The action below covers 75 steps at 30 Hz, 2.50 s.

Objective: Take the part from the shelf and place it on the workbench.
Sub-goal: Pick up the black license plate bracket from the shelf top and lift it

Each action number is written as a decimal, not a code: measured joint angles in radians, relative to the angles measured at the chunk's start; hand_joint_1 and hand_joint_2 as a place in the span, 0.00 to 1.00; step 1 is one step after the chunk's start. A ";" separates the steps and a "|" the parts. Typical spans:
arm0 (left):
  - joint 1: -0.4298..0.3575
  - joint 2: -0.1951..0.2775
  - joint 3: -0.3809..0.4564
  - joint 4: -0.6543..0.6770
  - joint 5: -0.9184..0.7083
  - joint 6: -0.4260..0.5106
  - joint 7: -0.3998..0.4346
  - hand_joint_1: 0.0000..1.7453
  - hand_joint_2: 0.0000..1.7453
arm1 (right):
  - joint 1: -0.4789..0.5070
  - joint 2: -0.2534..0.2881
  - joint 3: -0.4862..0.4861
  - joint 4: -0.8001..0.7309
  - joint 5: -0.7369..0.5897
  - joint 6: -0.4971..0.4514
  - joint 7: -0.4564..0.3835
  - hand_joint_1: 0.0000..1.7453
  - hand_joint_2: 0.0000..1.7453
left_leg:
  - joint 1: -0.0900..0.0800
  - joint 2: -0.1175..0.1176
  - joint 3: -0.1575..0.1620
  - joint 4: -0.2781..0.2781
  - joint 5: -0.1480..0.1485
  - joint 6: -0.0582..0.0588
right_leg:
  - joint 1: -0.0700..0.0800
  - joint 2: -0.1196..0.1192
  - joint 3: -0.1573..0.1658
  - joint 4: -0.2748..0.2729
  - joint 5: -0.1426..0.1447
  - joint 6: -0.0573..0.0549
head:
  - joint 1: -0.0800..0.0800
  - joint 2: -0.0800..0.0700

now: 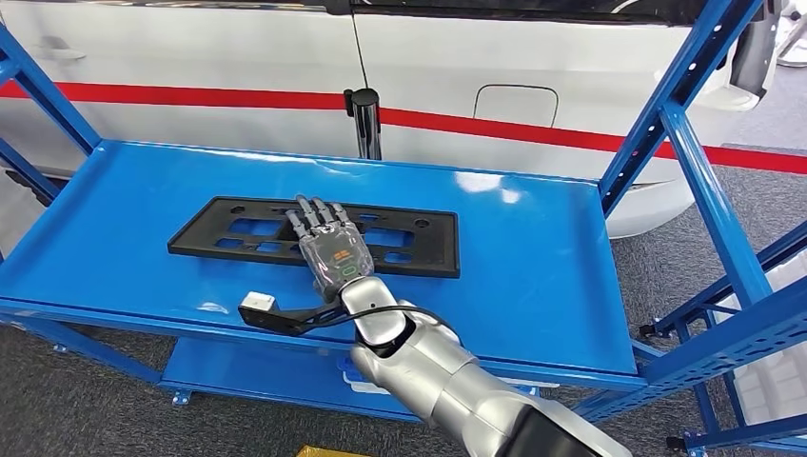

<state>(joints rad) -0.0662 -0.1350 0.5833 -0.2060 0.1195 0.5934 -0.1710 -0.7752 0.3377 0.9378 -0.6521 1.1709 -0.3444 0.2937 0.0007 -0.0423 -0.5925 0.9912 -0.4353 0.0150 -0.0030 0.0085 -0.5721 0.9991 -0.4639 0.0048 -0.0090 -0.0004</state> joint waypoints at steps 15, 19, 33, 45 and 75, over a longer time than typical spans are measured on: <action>-0.001 0.000 0.000 0.000 -0.018 -0.028 -0.018 0.00 0.00 | -0.016 0.000 -0.088 0.064 0.116 0.003 0.050 0.02 1.00 | 0.000 0.000 0.000 0.000 0.000 0.000 | 0.000 0.000 0.000 0.000 0.000 0.000 | 0.000 0.000; -0.002 0.001 0.000 0.000 -0.027 -0.032 -0.020 0.00 0.00 | -0.014 -0.001 -0.137 0.081 0.155 0.001 0.055 0.22 1.00 | 0.000 0.000 0.000 0.000 0.000 0.000 | 0.000 0.000 0.000 0.000 0.000 0.000 | 0.000 0.000; -0.002 0.001 0.009 -0.001 -0.043 -0.053 -0.032 0.00 0.00 | 0.003 0.000 -0.203 0.094 0.213 -0.008 0.041 0.94 1.00 | 0.000 0.000 0.000 0.000 0.000 0.000 | 0.000 0.000 0.000 0.000 0.000 0.000 | 0.000 0.000; -0.002 0.003 0.023 -0.010 -0.045 -0.214 -0.241 0.00 0.00 | 0.061 0.000 -0.257 0.008 0.268 -0.008 -0.035 0.99 1.00 | 0.000 0.000 0.000 0.000 0.000 0.000 | 0.000 0.000 0.000 0.000 0.000 0.000 | 0.000 0.000; -0.008 0.002 0.041 -0.015 -0.132 -0.298 -0.355 0.00 1.00 | 0.258 -0.039 -0.314 -0.763 0.261 -0.059 -0.246 1.00 1.00 | 0.000 0.003 -0.001 0.000 -0.001 0.000 | 0.000 0.003 -0.001 0.000 0.000 0.000 | 0.000 0.000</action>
<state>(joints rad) -0.0744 -0.1331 0.6247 -0.2209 -0.0124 0.2955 -0.5264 -0.5170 0.2985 0.6233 -1.4151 1.4318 -0.4030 0.0476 0.0005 -0.0390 -0.5930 0.9914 -0.4363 0.0146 -0.0032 0.0117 -0.5735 0.9989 -0.4640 0.0049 -0.0091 -0.0004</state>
